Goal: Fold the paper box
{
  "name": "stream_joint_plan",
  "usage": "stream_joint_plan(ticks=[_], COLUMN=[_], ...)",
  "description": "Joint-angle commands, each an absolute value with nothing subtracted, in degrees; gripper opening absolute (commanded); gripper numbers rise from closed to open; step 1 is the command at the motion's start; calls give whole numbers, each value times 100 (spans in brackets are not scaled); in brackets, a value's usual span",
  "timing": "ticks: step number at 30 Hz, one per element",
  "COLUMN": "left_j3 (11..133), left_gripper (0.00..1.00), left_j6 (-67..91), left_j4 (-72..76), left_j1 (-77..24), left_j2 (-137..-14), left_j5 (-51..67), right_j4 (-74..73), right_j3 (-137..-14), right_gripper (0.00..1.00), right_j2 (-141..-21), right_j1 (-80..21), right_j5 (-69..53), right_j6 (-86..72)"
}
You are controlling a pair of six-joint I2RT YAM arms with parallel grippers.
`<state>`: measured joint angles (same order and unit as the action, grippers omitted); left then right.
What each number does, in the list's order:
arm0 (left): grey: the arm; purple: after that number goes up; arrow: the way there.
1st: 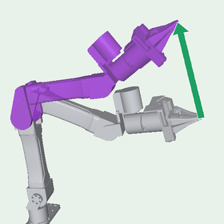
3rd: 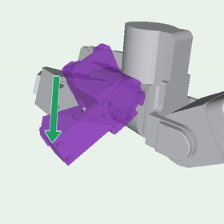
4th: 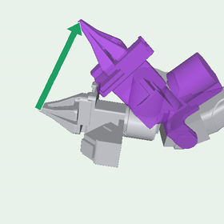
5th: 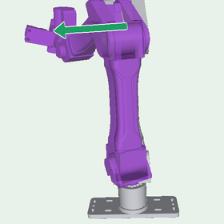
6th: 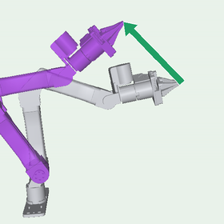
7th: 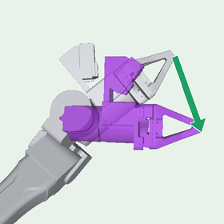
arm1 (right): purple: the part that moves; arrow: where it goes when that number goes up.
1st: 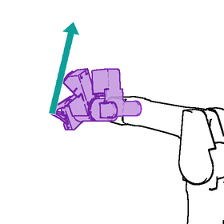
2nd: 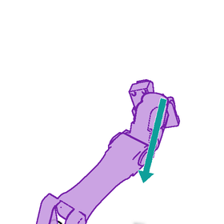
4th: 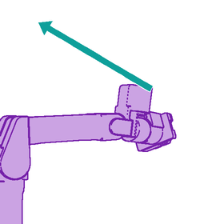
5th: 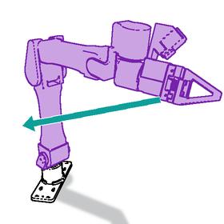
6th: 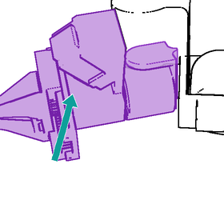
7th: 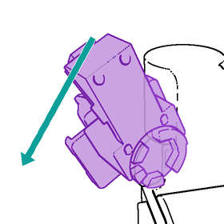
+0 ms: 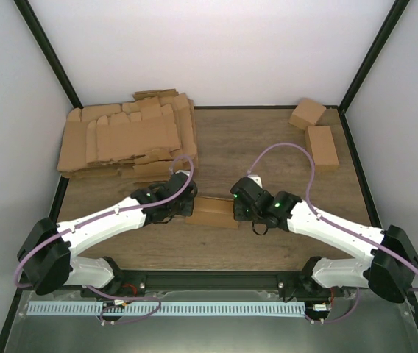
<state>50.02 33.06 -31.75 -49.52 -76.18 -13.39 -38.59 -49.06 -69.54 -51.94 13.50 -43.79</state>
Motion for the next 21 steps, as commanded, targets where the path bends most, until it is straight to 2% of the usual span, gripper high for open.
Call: stream_joint_plan(ticks=[1,21], left_j3=[4777,4113], left_gripper=[4,4], left_j6=[3441,3817], left_j4=[-3253,-2793], left_j1=[-5061,-5314], left_j2=[-7560,-7342], left_j5=[-1194,-1265], right_j4=[-3774,-3228], right_j3=[-4576,-3674], right_gripper=[1,1], right_j2=[-6935,-7010], right_j1=[-5211,-5308], right_j5=[1147,1055], right_j6=[-4532,-4789])
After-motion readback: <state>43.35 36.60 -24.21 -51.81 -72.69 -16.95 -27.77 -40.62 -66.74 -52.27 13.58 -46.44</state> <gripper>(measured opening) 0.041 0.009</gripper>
